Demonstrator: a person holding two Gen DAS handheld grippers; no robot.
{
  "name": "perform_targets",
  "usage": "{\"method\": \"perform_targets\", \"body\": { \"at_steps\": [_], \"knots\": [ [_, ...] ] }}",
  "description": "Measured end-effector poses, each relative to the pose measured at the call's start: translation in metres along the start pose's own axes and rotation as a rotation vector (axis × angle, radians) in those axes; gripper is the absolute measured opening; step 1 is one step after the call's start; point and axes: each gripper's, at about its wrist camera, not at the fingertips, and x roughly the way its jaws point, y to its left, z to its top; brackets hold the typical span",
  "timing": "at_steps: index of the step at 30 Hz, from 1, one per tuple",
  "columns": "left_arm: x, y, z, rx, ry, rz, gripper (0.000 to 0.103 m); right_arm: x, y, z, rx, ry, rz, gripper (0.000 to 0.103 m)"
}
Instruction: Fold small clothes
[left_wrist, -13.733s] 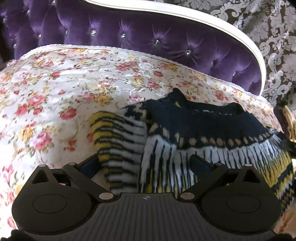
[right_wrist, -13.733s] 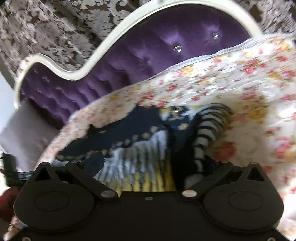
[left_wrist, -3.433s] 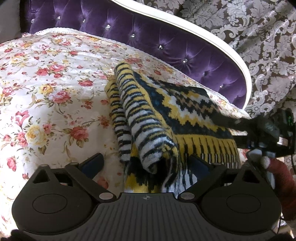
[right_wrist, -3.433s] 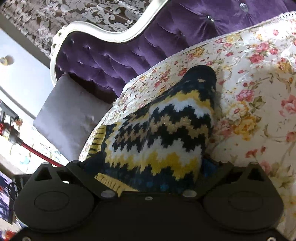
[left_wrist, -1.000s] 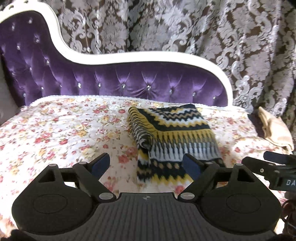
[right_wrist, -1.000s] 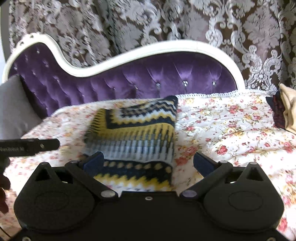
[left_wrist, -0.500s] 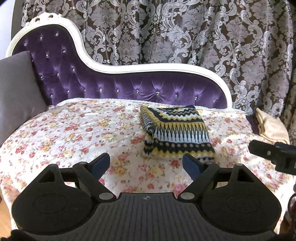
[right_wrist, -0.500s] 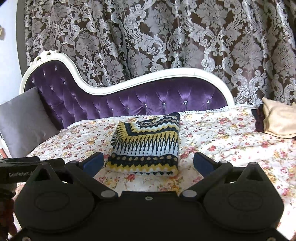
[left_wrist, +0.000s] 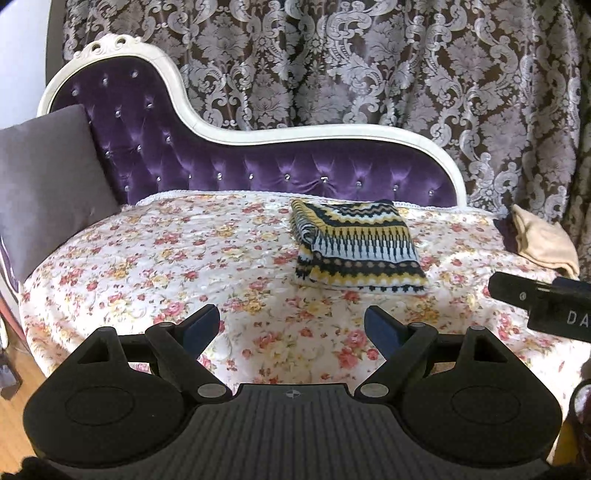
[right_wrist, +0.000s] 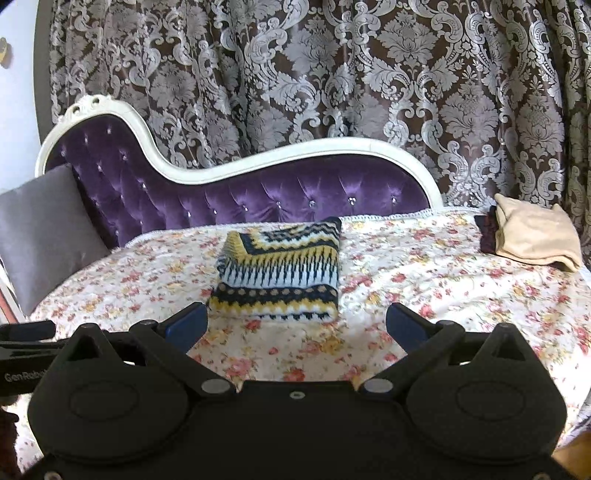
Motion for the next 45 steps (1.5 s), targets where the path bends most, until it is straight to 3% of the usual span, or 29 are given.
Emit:
{"method": "perform_targets", "body": {
  "at_steps": [9, 15, 27, 45],
  "knots": [
    [0.001, 0.007, -0.005, -0.029, 0.020, 0.008, 0.085, -0.007, 0.009, 0.000, 0.001, -0.006, -0.003, 0.102],
    [0.004, 0.013, -0.008, -0.053, 0.023, 0.015, 0.085, -0.006, 0.024, -0.001, -0.073, -0.013, -0.115, 0.102],
    [0.022, 0.015, -0.017, -0.084, 0.119, -0.001, 0.085, 0.000, 0.022, 0.001, -0.019, 0.039, -0.014, 0.102],
    [0.024, 0.010, -0.017, -0.068, 0.134, 0.006, 0.085, 0.003, 0.027, -0.001, -0.029, 0.056, 0.034, 0.102]
  ]
}}
